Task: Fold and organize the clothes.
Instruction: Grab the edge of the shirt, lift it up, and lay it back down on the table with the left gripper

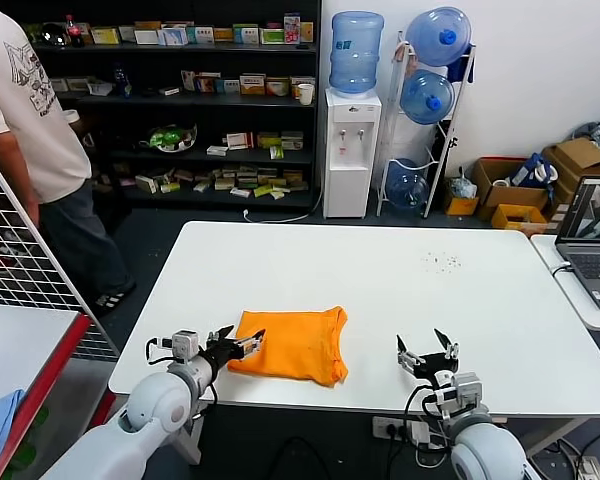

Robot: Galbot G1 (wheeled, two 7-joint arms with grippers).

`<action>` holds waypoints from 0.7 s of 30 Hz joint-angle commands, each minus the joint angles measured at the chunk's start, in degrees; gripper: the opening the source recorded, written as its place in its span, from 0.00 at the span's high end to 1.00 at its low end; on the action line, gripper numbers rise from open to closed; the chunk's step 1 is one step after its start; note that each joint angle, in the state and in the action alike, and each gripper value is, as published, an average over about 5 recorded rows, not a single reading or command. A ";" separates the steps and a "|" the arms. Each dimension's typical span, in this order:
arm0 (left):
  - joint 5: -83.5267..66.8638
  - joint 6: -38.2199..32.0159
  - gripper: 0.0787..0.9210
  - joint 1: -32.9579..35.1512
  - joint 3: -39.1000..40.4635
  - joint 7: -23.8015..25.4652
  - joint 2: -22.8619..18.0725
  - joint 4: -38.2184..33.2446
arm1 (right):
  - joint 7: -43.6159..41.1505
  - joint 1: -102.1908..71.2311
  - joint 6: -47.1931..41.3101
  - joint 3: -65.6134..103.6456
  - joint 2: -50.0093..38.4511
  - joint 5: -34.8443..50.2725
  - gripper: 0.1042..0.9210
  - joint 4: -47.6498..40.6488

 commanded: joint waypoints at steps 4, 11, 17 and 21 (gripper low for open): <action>0.35 3.67 0.12 -3.11 -1.15 8.07 -0.28 9.98 | -0.18 -0.42 -0.07 0.47 -0.59 0.36 0.12 0.55; 0.59 4.37 0.12 -3.38 -0.93 7.83 -0.88 9.99 | -0.28 -0.76 -0.12 0.60 -0.66 0.38 0.12 0.81; 0.14 4.77 0.27 -2.64 -0.97 7.85 -0.82 7.91 | -0.15 -0.39 -0.40 0.39 -0.64 0.47 0.12 1.21; -0.48 5.16 0.40 -1.96 -1.00 7.91 -0.87 5.93 | -0.08 -0.22 -0.49 0.17 -0.43 0.44 0.12 1.16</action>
